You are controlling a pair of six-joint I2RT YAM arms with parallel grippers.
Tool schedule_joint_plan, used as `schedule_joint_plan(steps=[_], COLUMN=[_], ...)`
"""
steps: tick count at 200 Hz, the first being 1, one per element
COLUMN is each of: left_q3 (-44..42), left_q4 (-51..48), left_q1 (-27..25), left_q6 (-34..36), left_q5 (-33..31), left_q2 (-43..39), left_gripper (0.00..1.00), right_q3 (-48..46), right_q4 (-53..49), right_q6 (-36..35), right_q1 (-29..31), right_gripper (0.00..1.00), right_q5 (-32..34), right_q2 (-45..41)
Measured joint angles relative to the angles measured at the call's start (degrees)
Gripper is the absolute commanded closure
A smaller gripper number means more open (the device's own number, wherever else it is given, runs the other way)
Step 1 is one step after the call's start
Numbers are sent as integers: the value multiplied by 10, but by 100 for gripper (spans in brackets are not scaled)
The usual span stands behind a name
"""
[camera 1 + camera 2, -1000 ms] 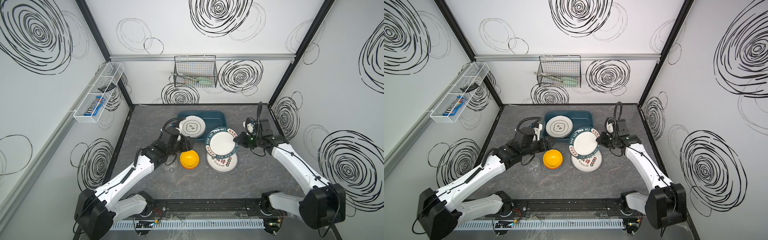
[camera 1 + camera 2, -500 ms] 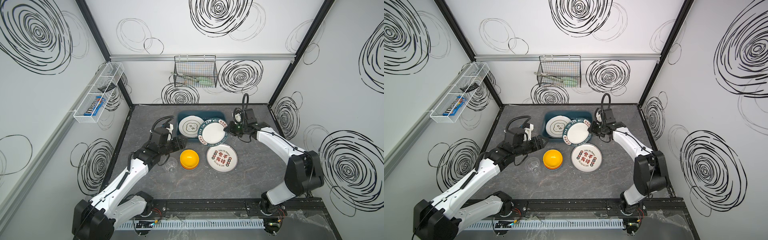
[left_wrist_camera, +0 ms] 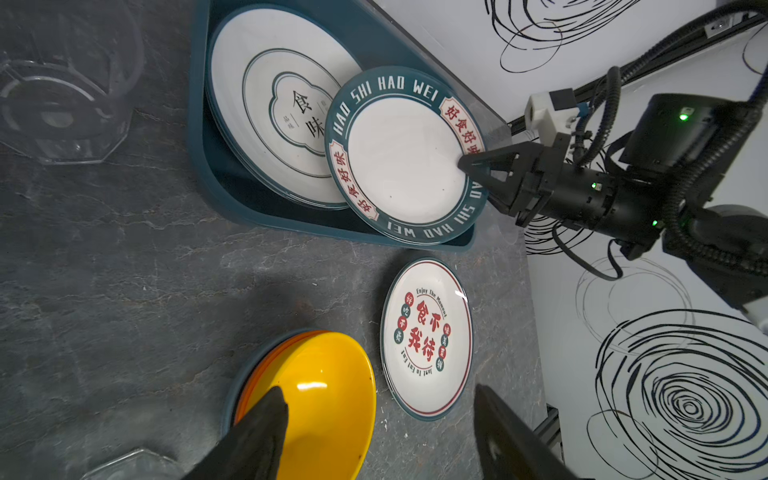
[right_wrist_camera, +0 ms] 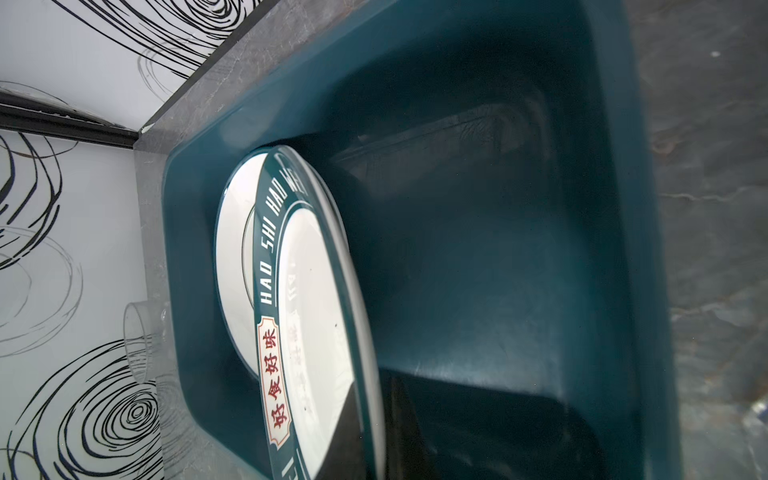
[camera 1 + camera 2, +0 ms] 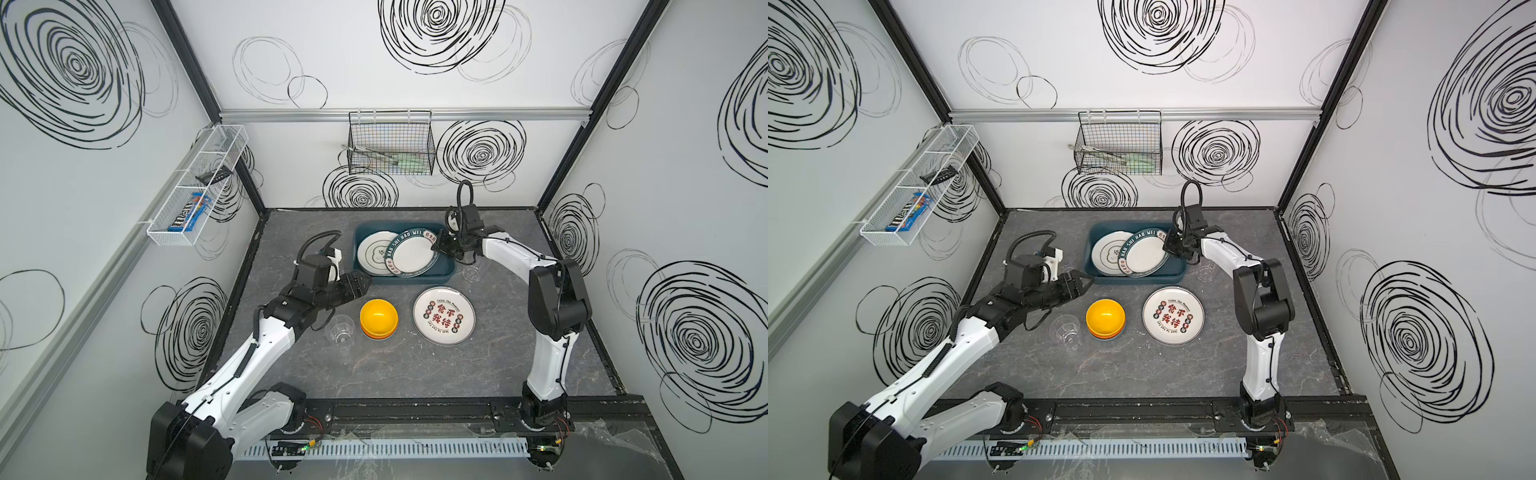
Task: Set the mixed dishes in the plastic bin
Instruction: 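Carry the teal plate with the right gripper into the teal bin, then lower the teal plate onto the white plates in the bin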
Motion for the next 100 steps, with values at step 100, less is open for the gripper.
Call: schedule_joint_plan(steps=[100], left_q3=[-15], left_q4=[4], left_q1=[9], left_q6=[0], left_q5=[9], left_q2=[2], left_gripper=[25], right_q3=[118], right_q4=[-3], right_q6=[16], right_q1=[23], right_gripper=[100], right_q5=[3], right_q2=[105])
